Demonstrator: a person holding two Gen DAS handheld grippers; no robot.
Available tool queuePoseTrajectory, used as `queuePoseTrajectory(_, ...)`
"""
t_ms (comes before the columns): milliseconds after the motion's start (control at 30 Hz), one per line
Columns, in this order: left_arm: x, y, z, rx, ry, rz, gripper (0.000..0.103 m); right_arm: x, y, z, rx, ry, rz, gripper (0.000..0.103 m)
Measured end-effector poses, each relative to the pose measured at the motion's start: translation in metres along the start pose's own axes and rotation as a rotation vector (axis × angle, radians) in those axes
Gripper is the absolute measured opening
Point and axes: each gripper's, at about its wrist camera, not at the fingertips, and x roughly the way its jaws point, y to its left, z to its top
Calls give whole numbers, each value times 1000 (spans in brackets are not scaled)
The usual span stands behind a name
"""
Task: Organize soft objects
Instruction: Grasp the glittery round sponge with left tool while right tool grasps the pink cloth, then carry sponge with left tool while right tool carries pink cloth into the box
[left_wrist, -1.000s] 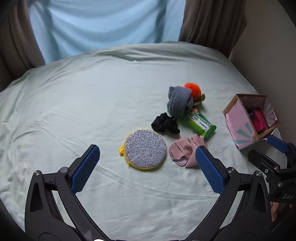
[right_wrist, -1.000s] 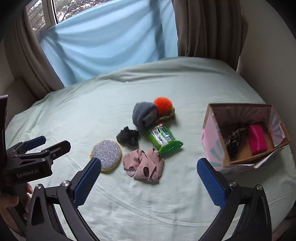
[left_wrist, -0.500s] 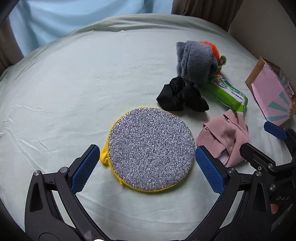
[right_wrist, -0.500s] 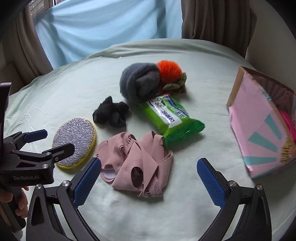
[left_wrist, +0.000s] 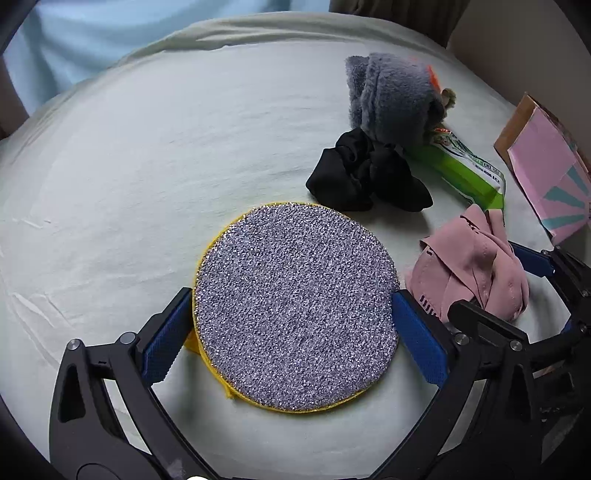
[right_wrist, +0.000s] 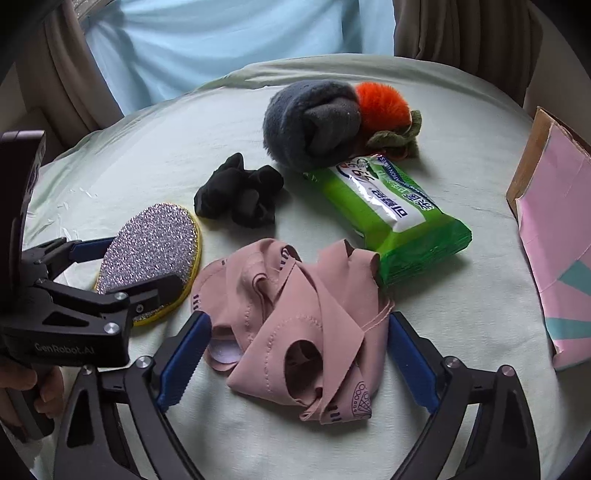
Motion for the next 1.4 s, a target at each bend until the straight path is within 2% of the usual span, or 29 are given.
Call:
queuePoseTrajectory(200,0,-4,4,3,17,-13,96,4,12,0,-68,9,-22,91)
queuePoseTrajectory(300,-2,-6,4,6,19,-27,88,6,21,4,-88,10,0,75)
queuePoseTrajectory(367,-4,-7,4,13,21,-29,82,5,30,6,-114,18,15,59)
queuePoseTrajectory(467,-8,-8,5,29,22,-27,64,4,36,7,-121,33,43,43)
queuePoseTrajectory(533,-12,-10,6,40,26,-25,46,1,37,8,-116,43,60,36)
queuePoseTrajectory(600,-17,-10,8,33,35,-33,39,-7,39,10,-113,30,64,33)
queuePoseTrajectory(833,-62,-8,20,-21,-5,-26,37,-49,38,21,-113,-8,71,33)
queuePoseTrajectory(1033,-115,-20,37,-47,-42,-10,37,-105,24,39,-106,-60,61,33)
queuePoseTrajectory(1300,-197,-67,69,-58,-86,8,37,-201,-7,75,-46,-132,50,33)
queuePoseTrajectory(1400,-225,-90,82,-92,-96,9,37,-238,-27,86,-23,-152,36,33)
